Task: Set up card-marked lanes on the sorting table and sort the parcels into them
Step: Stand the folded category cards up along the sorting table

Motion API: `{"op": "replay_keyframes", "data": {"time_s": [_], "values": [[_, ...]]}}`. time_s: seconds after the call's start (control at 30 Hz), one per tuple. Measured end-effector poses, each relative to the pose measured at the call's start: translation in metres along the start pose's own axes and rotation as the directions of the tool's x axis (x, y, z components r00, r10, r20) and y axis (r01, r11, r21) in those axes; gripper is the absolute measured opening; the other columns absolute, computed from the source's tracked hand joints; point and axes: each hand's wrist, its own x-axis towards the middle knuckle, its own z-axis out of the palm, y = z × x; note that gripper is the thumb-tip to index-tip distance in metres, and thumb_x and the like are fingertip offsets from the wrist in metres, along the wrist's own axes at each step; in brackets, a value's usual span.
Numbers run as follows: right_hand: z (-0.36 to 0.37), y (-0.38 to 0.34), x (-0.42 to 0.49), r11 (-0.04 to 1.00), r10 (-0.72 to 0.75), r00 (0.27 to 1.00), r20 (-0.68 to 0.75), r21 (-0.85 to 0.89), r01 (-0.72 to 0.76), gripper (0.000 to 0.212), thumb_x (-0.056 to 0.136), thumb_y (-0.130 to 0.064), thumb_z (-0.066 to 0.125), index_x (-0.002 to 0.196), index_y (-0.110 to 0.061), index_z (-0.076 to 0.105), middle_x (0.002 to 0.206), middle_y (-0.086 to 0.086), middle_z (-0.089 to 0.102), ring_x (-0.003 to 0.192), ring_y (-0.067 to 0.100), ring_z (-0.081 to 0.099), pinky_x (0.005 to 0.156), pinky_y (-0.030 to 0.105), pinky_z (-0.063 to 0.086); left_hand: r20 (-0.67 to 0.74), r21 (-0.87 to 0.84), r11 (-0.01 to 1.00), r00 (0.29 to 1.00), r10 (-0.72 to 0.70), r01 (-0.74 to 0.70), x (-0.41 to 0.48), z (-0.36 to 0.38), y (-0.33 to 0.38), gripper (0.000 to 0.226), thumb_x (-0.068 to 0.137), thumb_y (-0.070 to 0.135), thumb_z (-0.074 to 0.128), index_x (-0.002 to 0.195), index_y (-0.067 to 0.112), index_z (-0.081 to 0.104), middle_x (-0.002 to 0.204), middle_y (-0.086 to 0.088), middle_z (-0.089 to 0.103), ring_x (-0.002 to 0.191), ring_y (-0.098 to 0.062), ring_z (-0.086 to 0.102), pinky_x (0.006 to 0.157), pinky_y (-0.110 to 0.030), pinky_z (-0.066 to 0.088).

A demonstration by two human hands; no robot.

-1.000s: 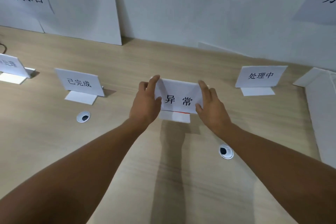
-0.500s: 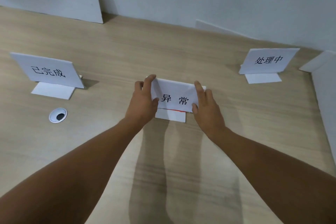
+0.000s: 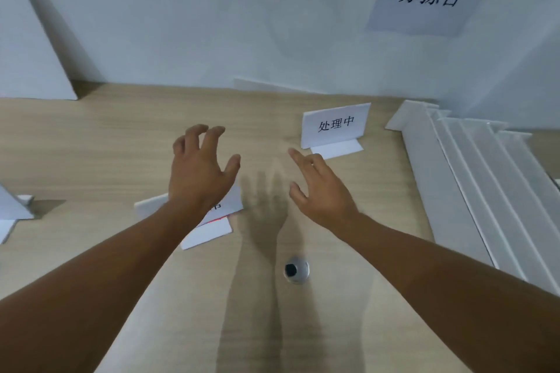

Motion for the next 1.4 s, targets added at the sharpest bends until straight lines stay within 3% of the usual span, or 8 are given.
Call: {"op": "replay_keyframes", "data": {"time_s": [0.13,0.27,0.37,0.53,0.67,0.83,1.1,1.4], "values": [[-0.049,0.079,0.018,0.994,0.077,0.991,-0.108,-0.067,-0.085,0.062,0.094,-0.023,0.063,0.152,-0.015,0.045,0.130,0.010,0.054,0.112,0.029,0.058,0.082,0.044,0.055,0.064,-0.070,0.994,0.994,0.093,-0.089,0.035,0.051,0.070,0.061,0.092,0.040,0.067,0.147,0.025,0.045,0.150,-0.004,0.034,0.136,-0.034,0.030,0.101,-0.050,0.043],[-0.079,0.158,0.050,0.982,0.169,0.979,-0.113,-0.063,-0.176,0.064,0.095,-0.023,0.064,0.154,-0.015,0.041,0.138,0.009,0.048,0.124,0.026,0.050,0.098,0.027,0.038,0.161,-0.132,0.990,0.984,0.074,-0.053,0.073,0.108,0.120,0.068,0.092,0.037,0.067,0.152,0.026,0.037,0.151,-0.007,0.032,0.138,-0.037,0.032,0.102,-0.050,0.042],[-0.081,0.204,0.081,0.980,0.198,0.978,-0.071,-0.017,-0.200,0.070,0.095,-0.023,0.064,0.158,-0.018,0.034,0.146,0.011,0.041,0.133,0.029,0.047,0.107,0.042,0.043,0.211,-0.158,0.987,0.977,0.011,0.023,0.097,0.149,0.134,0.079,0.093,0.036,0.067,0.159,0.030,0.022,0.156,-0.012,0.026,0.140,-0.040,0.031,0.108,-0.050,0.037],[-0.047,0.248,0.127,0.965,0.259,0.965,0.031,0.044,-0.260,0.087,0.093,-0.028,0.065,0.161,-0.041,0.012,0.154,0.008,0.031,0.128,0.027,0.049,0.086,0.031,0.040,0.273,-0.183,0.965,0.953,-0.135,0.189,0.120,0.201,0.132,0.093,0.094,0.035,0.066,0.161,0.033,0.003,0.159,-0.017,0.022,0.137,-0.043,0.040,0.107,-0.053,0.043],[-0.021,0.251,0.144,0.942,0.254,0.962,0.105,0.197,-0.270,0.087,0.092,-0.022,0.064,0.162,-0.038,0.015,0.137,0.008,0.037,0.087,0.016,0.056,0.064,0.019,0.043,0.277,-0.198,0.959,0.950,-0.141,0.201,0.127,0.221,0.131,0.087,0.092,0.023,0.067,0.160,0.024,0.013,0.150,-0.017,0.030,0.125,-0.040,0.051,0.097,-0.045,0.049],[-0.027,0.242,0.106,0.942,0.278,0.961,-0.002,0.197,-0.272,0.080,0.093,-0.023,0.068,0.160,-0.029,0.027,0.124,0.006,0.036,0.101,0.027,0.057,0.085,0.029,0.046,0.263,-0.202,0.961,0.956,-0.132,0.188,0.104,0.208,0.149,0.078,0.092,0.017,0.064,0.157,0.020,0.021,0.148,-0.016,0.034,0.122,-0.037,0.052,0.085,-0.037,0.045],[-0.087,0.220,-0.026,0.956,0.283,0.959,-0.011,0.086,-0.281,0.082,0.093,-0.032,0.068,0.161,-0.032,0.024,0.121,0.001,0.037,0.091,0.019,0.053,0.080,0.027,0.042,0.347,-0.168,0.983,0.938,-0.007,0.070,0.004,0.162,0.189,0.079,0.091,0.013,0.063,0.157,0.021,0.020,0.145,-0.017,0.035,0.117,-0.034,0.053,0.083,-0.033,0.040],[-0.081,0.195,-0.081,0.941,0.331,0.937,0.113,0.036,-0.336,0.085,0.097,-0.031,0.064,0.163,-0.032,0.012,0.127,0.003,0.037,0.086,0.023,0.055,0.081,0.038,0.053,0.361,-0.196,0.973,0.932,-0.041,0.119,-0.053,0.163,0.177,0.080,0.092,0.015,0.066,0.157,0.018,0.021,0.147,-0.017,0.034,0.115,-0.033,0.054,0.080,-0.034,0.042]]}}
